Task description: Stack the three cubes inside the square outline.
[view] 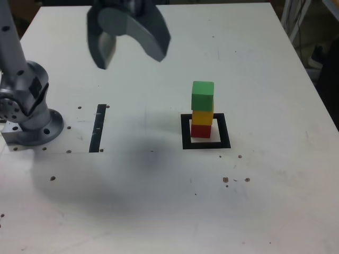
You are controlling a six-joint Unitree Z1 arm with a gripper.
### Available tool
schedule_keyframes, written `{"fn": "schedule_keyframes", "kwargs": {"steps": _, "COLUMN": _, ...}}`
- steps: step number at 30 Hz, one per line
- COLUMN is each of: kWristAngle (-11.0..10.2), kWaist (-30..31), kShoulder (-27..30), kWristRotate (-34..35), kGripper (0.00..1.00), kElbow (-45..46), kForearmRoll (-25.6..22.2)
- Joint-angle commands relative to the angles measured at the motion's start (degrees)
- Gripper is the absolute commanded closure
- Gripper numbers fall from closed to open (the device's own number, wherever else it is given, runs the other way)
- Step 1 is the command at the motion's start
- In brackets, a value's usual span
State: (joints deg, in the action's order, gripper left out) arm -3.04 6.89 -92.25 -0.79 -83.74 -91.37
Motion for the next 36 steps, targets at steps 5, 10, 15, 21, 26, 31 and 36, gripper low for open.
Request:
{"fn": "schedule_keyframes", "kwargs": {"steps": 5, "kWristAngle": -0.6, "kWaist": -0.3, "kShoulder": 3.8, "kWristRotate": 1.7, "kGripper": 0.01, "kElbow": 18.1, "kForearmRoll": 7.6}}
{"fn": "schedule_keyframes", "kwargs": {"steps": 10, "kWristAngle": -0.2, "kWaist": -0.4, "kShoulder": 3.9, "kWristRotate": 1.3, "kGripper": 0.01, "kElbow": 26.1, "kForearmRoll": 13.9}}
{"fn": "schedule_keyframes", "kwargs": {"steps": 15, "kWristAngle": -0.5, "kWaist": -0.4, "kShoulder": 4.1, "kWristRotate": 1.3, "kGripper": 0.01, "kElbow": 31.9, "kForearmRoll": 18.8}}
{"fn": "schedule_keyframes", "kwargs": {"steps": 21, "kWristAngle": -0.1, "kWaist": -0.4, "kShoulder": 4.5, "kWristRotate": 1.3, "kGripper": 0.01, "kElbow": 37.8, "kForearmRoll": 25.4}}
{"fn": "schedule_keyframes", "kwargs": {"steps": 26, "kWristAngle": -0.4, "kWaist": -0.4, "kShoulder": 5.3, "kWristRotate": 1.8, "kGripper": 0.01, "kElbow": 37.9, "kForearmRoll": 24.5}}
{"fn": "schedule_keyframes", "kwargs": {"steps": 31, "kWristAngle": -1.9, "kWaist": -0.4, "kShoulder": 5.2, "kWristRotate": 2.4, "kGripper": 0.01, "kElbow": 37.7, "kForearmRoll": 24.8}}
{"fn": "schedule_keyframes", "kwargs": {"steps": 36, "kWristAngle": -2.9, "kWaist": -0.4, "kShoulder": 5.1, "kWristRotate": 2.5, "kGripper": 0.01, "kElbow": 37.7, "kForearmRoll": 24.9}}
